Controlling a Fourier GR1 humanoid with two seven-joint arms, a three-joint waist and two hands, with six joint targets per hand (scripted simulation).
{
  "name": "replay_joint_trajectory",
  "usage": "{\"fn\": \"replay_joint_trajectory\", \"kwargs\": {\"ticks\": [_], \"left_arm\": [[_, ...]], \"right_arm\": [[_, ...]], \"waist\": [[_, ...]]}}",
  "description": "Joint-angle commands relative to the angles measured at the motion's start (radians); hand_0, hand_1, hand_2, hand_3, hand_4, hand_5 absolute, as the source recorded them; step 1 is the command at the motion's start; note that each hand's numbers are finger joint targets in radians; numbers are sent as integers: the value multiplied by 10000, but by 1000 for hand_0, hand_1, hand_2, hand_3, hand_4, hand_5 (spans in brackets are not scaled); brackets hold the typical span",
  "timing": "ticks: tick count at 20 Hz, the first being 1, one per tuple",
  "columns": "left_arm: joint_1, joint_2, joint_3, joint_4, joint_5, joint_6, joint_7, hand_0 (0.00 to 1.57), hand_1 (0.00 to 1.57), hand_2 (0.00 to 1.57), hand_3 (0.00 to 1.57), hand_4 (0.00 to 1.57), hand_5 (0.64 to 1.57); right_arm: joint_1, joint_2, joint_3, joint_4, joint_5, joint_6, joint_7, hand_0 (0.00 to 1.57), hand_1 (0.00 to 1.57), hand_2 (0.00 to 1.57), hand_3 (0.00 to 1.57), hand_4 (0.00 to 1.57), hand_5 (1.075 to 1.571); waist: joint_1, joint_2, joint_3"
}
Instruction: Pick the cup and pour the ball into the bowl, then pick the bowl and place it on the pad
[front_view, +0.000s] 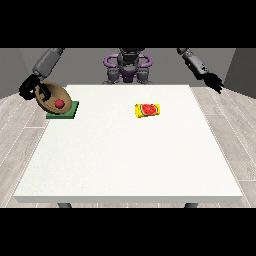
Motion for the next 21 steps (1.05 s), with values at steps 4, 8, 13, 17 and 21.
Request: {"fn": "replay_joint_trajectory", "kwargs": {"ticks": [4, 8, 13, 17, 21], "left_arm": [[282, 355, 402, -257, 460, -389, -94, 0, 0, 0, 0, 861, 1168], [82, 610, 674, -842, 857, -320, 627, 0, 0, 0, 0, 864, 1185], [954, 294, 502, -1084, 820, -374, 598, 0, 0, 0, 0, 866, 1167], [840, 570, 768, -1092, 1148, -386, 1298, 0, 0, 0, 0, 883, 1213], [1428, 496, 557, -209, 735, -713, 448, 0, 0, 0, 0, 883, 1213]], "right_arm": [[-484, 1208, -1327, 1132, -1679, 714, 4, 1571, 1571, 1571, 1262, 635, 1378], [-1146, 487, -2122, 1876, -2117, 789, 158, 966, 966, 829, 778, 112, 1383], [-1394, -62, -2277, 2351, -2170, 1275, 388, 0, 0, 540, 0, 0, 1254], [-1657, -622, -2376, 2385, -2344, 2148, 617, 0, 0, 459, 54, 0, 1293], [-1856, 380, -2575, 1714, -3006, 2965, -87, 0, 0, 102, 369, 501, 1371]], "waist": [[-120, 395, 232], [-305, 595, 232], [-328, 45, 207], [-608, -421, 206], [-499, -1013, 190]]}}
